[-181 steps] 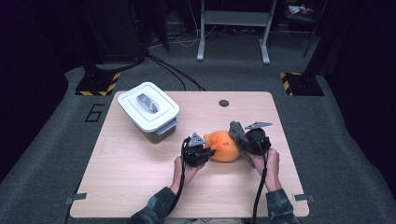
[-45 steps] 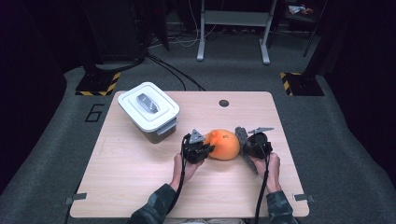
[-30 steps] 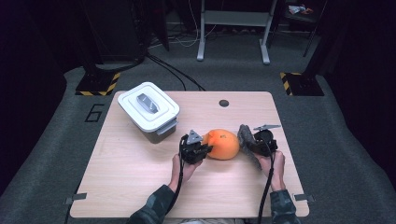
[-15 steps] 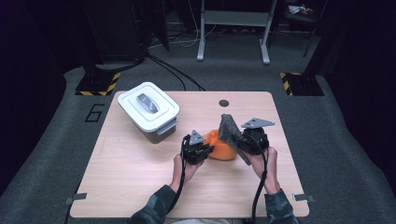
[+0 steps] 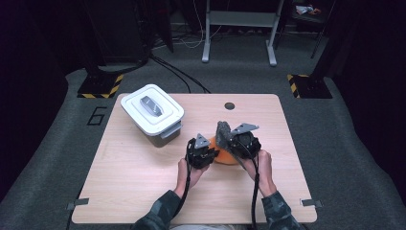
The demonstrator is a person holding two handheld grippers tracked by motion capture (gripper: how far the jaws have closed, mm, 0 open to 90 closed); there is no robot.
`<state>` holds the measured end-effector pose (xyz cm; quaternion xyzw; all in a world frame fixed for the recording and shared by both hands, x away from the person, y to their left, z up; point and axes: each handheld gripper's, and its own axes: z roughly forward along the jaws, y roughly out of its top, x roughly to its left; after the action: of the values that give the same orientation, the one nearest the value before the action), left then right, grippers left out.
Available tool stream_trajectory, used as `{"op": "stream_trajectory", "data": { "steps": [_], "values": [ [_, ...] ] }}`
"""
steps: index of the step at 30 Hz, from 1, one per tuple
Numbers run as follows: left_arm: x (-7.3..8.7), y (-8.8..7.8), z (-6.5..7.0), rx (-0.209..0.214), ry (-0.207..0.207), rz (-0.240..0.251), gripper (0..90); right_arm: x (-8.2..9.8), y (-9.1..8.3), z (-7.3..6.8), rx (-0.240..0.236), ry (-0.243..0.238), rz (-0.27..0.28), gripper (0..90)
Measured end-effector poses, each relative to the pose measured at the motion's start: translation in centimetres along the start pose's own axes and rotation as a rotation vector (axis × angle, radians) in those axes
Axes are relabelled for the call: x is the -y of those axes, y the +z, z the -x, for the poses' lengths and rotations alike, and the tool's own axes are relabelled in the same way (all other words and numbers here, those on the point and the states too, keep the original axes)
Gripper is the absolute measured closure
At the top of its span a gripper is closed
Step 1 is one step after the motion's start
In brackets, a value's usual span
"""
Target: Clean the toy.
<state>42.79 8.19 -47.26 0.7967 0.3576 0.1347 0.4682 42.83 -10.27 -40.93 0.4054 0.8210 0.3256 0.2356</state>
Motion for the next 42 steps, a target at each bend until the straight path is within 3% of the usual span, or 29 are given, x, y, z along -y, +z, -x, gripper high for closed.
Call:
{"op": "stream_trajectory", "data": {
  "steps": [7, 16, 24, 33, 35, 38, 41, 42],
  "values": [
    [-0.2, 0.2, 0.1, 0.011, 0.000, 0.000, 81.6, 0.6, -0.3, 0.7, 0.005, 0.023, 0.011, 74.6],
    [0.0, 0.4, -0.1, 0.023, -0.018, 0.013, 81.6, 3.1, -0.2, 3.6, 0.047, 0.106, -0.030, 74.5],
    [0.1, 0.4, -0.2, 0.024, -0.005, 0.013, 81.6, 5.9, 1.7, 5.8, 0.063, 0.179, -0.100, 74.5],
    [0.2, 0.3, -0.6, 0.020, -0.004, 0.014, 81.5, 8.4, 5.1, 7.2, 0.014, 0.259, -0.196, 74.3],
    [0.1, 0.3, -0.7, 0.018, -0.001, 0.011, 81.5, 8.5, 4.4, 7.6, 0.027, 0.267, -0.174, 74.4],
    [0.2, 0.2, -0.8, 0.019, -0.003, 0.010, 81.5, 8.3, 1.8, 8.1, 0.053, 0.268, -0.130, 74.4],
    [-0.2, 0.3, -0.8, 0.022, -0.013, 0.006, 81.4, 6.6, -1.4, 7.7, 0.073, 0.256, -0.057, 74.4],
    [-0.3, 0.3, -0.7, 0.024, -0.017, 0.008, 81.3, 5.9, -2.4, 7.4, 0.065, 0.227, -0.027, 74.4]
  ]
}}
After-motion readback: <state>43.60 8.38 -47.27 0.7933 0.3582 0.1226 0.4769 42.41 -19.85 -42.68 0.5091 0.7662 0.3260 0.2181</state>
